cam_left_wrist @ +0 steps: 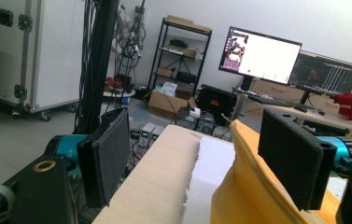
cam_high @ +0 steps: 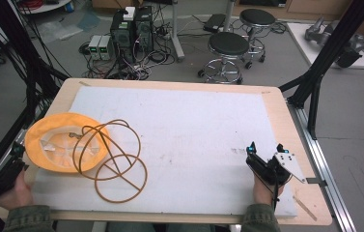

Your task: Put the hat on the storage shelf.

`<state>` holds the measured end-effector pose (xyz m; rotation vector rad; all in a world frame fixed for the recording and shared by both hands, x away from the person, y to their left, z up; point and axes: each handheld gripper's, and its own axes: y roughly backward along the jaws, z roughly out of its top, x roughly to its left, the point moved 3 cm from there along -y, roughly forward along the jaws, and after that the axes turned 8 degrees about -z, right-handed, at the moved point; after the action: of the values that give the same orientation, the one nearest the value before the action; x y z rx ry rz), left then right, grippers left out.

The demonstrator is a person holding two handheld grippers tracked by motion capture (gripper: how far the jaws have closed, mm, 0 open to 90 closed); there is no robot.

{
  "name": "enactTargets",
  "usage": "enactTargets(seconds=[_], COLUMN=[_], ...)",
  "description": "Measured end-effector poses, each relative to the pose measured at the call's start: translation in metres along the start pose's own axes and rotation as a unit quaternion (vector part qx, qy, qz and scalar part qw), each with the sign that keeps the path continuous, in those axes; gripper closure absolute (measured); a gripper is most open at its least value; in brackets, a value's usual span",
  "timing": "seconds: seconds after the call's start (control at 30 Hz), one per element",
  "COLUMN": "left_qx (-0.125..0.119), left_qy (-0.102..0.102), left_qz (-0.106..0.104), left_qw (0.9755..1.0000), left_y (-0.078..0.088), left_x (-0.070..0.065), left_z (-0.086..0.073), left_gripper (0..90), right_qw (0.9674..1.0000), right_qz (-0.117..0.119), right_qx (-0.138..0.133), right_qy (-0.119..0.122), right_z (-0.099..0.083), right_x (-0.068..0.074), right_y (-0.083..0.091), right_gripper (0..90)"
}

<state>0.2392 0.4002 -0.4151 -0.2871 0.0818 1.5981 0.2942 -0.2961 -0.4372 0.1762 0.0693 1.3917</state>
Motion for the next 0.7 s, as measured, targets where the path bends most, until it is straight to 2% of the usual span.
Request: enactTargets(seconds=[0.7], left_qx=[-0.001], left_qy=[0.002], left_qz=[0.001], left_qw=[1.0000], left_y=[0.0011], left_x=[0.0001], left_z=[0.0011], left_gripper=[25.9], right_qw=[1.0000], right_qz=[0.003], right_qx=[0.004], right_qy=[-0.006], right_z=[-0.0008], right_x=[-0.0004], right_y=[-0.0006], right_gripper=[8.6])
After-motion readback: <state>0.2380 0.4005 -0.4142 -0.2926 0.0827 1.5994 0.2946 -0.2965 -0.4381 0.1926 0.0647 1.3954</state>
